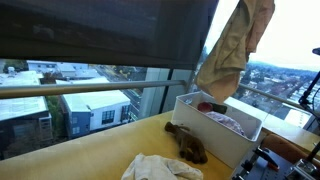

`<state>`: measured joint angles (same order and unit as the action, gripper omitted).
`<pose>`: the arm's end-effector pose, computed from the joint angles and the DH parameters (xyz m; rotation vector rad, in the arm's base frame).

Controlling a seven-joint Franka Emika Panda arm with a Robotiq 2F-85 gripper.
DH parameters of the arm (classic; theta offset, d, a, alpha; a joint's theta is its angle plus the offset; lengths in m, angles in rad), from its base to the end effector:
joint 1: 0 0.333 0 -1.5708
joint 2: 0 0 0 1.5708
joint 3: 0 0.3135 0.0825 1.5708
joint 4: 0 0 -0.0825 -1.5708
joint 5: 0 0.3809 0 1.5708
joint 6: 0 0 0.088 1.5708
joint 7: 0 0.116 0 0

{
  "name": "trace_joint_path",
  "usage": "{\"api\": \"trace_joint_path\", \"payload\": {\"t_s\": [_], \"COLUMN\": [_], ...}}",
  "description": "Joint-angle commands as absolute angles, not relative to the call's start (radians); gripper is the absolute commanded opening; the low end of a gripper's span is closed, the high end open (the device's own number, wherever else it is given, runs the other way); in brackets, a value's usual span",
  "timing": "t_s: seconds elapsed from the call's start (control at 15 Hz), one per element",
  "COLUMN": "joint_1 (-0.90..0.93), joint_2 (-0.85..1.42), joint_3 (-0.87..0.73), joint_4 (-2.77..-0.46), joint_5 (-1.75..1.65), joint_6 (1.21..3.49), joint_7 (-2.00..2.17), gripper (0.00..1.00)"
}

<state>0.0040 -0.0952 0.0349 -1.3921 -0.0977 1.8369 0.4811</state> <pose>0.5316 0.0134 0.7815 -2.9139 0.6544 -0.8390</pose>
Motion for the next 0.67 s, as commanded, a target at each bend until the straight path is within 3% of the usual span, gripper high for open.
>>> {"api": "trace_joint_path", "payload": {"t_s": [0.0,0.6], "joint_1": [-0.002,-0.015], "joint_2": [-0.062,-0.055], "joint_3": [0.033,0.009], "joint_4": [-1.398,-1.715], "joint_5": [-0.104,-0.069], "joint_6": [1.835,1.952], "joint_7": [0.48,0.472], "gripper": [0.0,0.0]}}
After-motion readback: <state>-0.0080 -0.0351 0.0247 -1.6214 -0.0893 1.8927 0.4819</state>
